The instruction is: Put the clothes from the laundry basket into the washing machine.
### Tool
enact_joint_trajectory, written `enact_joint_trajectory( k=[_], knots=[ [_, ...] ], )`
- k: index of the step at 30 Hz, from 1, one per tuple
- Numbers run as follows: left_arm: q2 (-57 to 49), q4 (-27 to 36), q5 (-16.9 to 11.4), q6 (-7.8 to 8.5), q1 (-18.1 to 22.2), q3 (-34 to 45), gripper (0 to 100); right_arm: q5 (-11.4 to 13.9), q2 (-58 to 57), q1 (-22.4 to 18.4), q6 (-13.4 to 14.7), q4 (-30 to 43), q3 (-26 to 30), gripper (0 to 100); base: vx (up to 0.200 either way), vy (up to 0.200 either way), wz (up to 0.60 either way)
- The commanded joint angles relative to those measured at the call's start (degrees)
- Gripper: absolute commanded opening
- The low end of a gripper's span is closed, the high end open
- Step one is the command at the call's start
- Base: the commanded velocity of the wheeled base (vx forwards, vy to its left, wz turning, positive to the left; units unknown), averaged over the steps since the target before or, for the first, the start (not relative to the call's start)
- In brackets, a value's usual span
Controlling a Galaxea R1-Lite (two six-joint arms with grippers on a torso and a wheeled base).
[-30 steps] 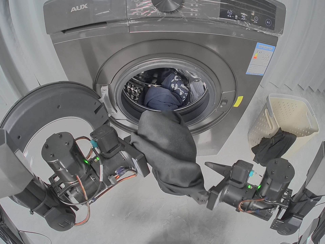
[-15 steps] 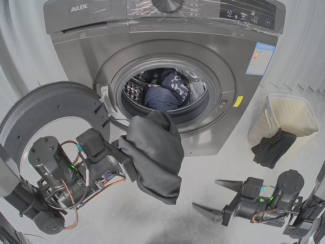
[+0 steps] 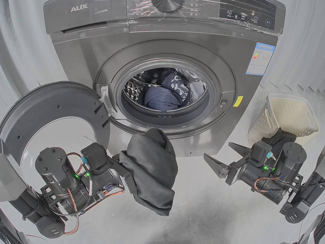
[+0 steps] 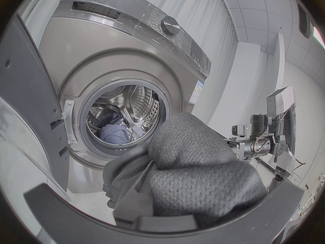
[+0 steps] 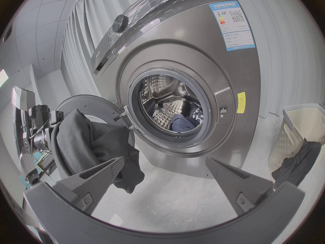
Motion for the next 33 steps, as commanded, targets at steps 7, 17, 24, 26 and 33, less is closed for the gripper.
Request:
enact_joint_trajectory(
  k=[7, 17, 24, 26, 33],
  knots=[
    [0.43, -0.04, 0.11, 1.28, -0.68, -0.18, 0, 0.05, 0.4, -0.32, 0.03, -0.01, -0.45, 100, 0.086, 0.0, 0.0],
    [0.87, -0.12, 0.11, 2.25, -1.12, -0.88, 0, 0.05, 0.4, 0.21, 0.03, 0.08, 1.04, 100, 0.2, 0.0, 0.0],
    [0.96, -0.12, 0.11, 2.25, -2.44, -0.35, 0, 1.64, 0.58, 3.11, -0.41, 0.08, 7.72, 100, 0.114, 0.0, 0.0],
    [0.96, -0.12, 0.2, 2.25, -2.97, -0.35, 0, 2.16, 0.75, 4.61, -0.5, 0.08, 9.04, 100, 0.0, 0.0, 0.0],
    [0.87, -0.21, 0.11, 2.16, -3.14, 0.0, 0, 2.16, 0.93, 5.84, -0.41, 0.08, 9.31, 100, 0.0, 0.0, 0.0]
  ],
)
